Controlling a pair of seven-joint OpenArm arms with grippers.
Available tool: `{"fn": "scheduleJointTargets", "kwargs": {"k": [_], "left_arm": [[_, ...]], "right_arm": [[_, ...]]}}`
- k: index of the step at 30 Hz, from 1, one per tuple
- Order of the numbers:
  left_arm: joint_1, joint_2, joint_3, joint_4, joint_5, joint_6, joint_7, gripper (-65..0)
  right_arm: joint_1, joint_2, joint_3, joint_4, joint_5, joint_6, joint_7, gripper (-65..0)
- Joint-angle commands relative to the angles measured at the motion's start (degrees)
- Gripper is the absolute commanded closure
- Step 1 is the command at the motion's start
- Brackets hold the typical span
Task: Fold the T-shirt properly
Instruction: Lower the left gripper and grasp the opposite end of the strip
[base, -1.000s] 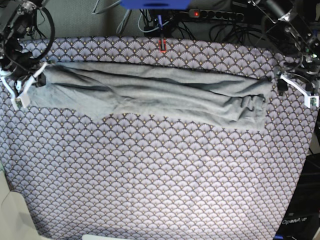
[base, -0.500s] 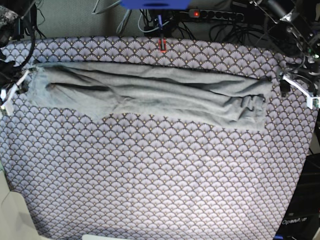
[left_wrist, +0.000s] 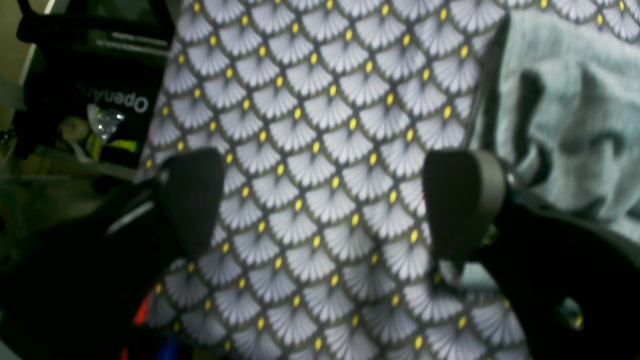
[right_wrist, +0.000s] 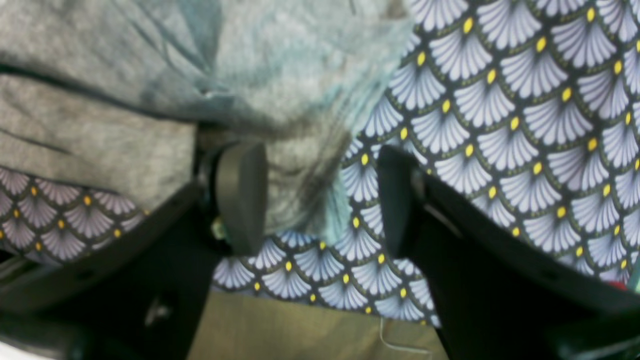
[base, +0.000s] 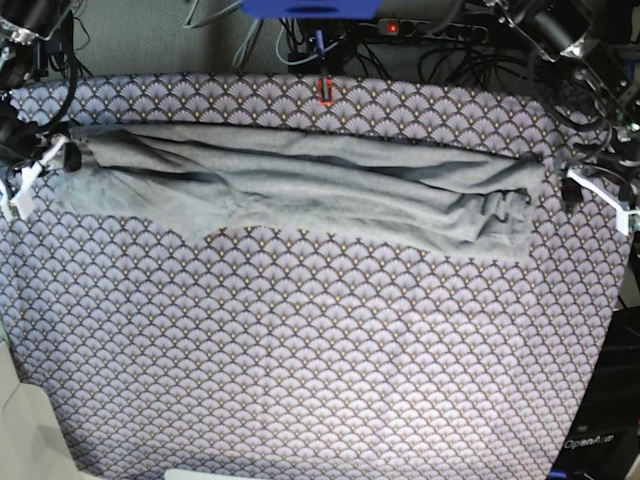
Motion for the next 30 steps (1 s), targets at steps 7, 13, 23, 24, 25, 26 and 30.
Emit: {"fn": "scheduleJointTargets", "kwargs": {"k": [7,13,23,24,25,26,30], "left_arm": [[-1.6,-0.9,0.1,-0.8,-0.9,0.1,-1.1,-62.1],[-2.1,-0.9,0.1,-2.8,-0.9,0.1,-1.2,-62.1],[-4.1,0.6,2.2,-2.8,-1.0,0.1,-1.2,-62.1],[-4.3,1.0,2.6,-2.8,-1.0,0.1,-1.2,-62.1],[-4.4,1.5,2.9,-2.7,-1.0,0.1,-1.1,-62.1],[-4.4,1.5,3.6,-2.7,-1.0,0.1,-1.1,-62.1],[-4.0,2.3,6.5,-2.4,-2.2,0.1,-1.0,-62.1]], "right_arm": [[3.5,0.8,-4.4,-5.4,1.0,-0.2,4.9,-36.5],[4.0,2.3,-6.1,-9.5,1.0,-0.2,7.9,-36.5],[4.0,2.5,-9.7,-9.6,1.0,-0.2,9.2,-36.5],[4.0,2.5,-10.1,-9.6,1.0,-0.2,9.2,-36.5],[4.0,2.5,-10.4,-9.6,1.0,-0.2,9.2,-36.5],[4.0,2.5,-10.4,-9.6,1.0,-0.2,9.2,-36.5],[4.0,1.9,-10.5,-9.6,1.0,-0.2,9.5,-36.5]]}}
